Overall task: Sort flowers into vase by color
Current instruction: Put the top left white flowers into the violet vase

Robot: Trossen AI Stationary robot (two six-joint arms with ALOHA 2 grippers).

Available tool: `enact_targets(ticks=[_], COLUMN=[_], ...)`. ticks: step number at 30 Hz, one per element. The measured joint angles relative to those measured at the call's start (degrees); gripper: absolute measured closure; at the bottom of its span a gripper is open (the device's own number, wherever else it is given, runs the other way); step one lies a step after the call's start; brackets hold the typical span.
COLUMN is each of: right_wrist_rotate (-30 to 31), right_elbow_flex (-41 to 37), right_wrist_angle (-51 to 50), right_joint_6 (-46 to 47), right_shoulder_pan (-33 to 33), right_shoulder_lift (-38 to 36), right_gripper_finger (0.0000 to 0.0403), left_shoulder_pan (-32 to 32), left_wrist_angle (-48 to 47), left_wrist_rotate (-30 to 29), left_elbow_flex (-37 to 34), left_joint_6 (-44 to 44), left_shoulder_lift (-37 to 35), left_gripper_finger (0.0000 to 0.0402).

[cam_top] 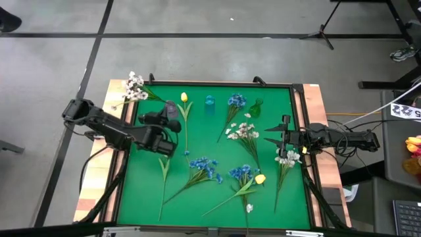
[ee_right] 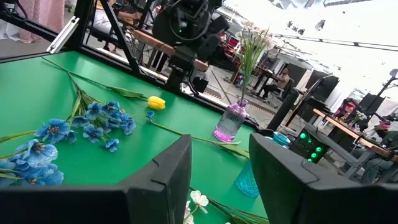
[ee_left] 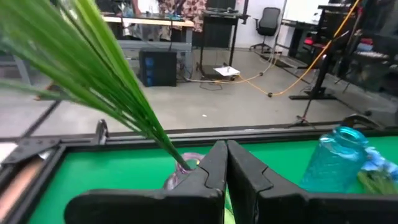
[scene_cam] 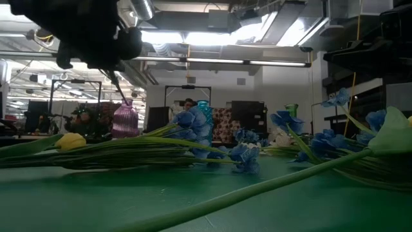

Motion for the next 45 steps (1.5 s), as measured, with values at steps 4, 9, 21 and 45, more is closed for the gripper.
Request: enact_targets(ticks=[4,9,21,45], right_wrist_rotate=[0.0,0.0,0.0,0.0], right_elbow_flex=[0.0,0.0,0.0,0.0], right_wrist_angle=[0.0,0.0,0.0,0.0], right_joint_6=[0.0,0.0,-0.2,-1.5], right_shoulder_pan=[0.0,0.0,0.0,0.0], right_shoulder_lift=[0.0,0.0,0.0,0.0], right_gripper_finger=[0.0242,0.0242,0.0242,0.0242], left_shoulder_pan=[1.3,-1.1,-9.1,5.6], left_wrist_angle=[0.1,0.1,-4.2,-4.4], left_wrist_rotate=[0.0,2.8,9.6,-4.2], left_elbow_flex=[0.2,0.2,-3.2,-11.4], left_joint_6=[0.7,0.8,0.4,-20.4], left_shoulder_lift=[0.0,0.0,0.0,0.0], left_gripper_finger=[0.0399,0.0400,0.0400,0.0401])
